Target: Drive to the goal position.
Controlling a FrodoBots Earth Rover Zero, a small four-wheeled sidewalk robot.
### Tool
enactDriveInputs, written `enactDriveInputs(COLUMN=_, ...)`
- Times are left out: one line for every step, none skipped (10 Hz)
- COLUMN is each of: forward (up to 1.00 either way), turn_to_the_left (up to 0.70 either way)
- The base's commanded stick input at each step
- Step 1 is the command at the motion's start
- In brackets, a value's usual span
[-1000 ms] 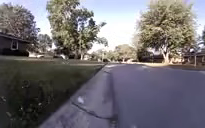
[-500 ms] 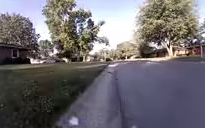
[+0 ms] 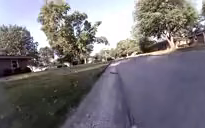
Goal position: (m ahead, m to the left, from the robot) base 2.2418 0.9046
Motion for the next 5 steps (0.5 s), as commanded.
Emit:
enactDriveInputs(forward=1.0, turn_to_the_left=-0.35)
enactDriveInputs(forward=1.0, turn_to_the_left=-0.35)
enactDriveInputs(forward=1.0, turn_to_the_left=-0.35)
enactDriveInputs(forward=1.0, turn_to_the_left=-0.35)
enactDriveInputs(forward=1.0, turn_to_the_left=-0.35)
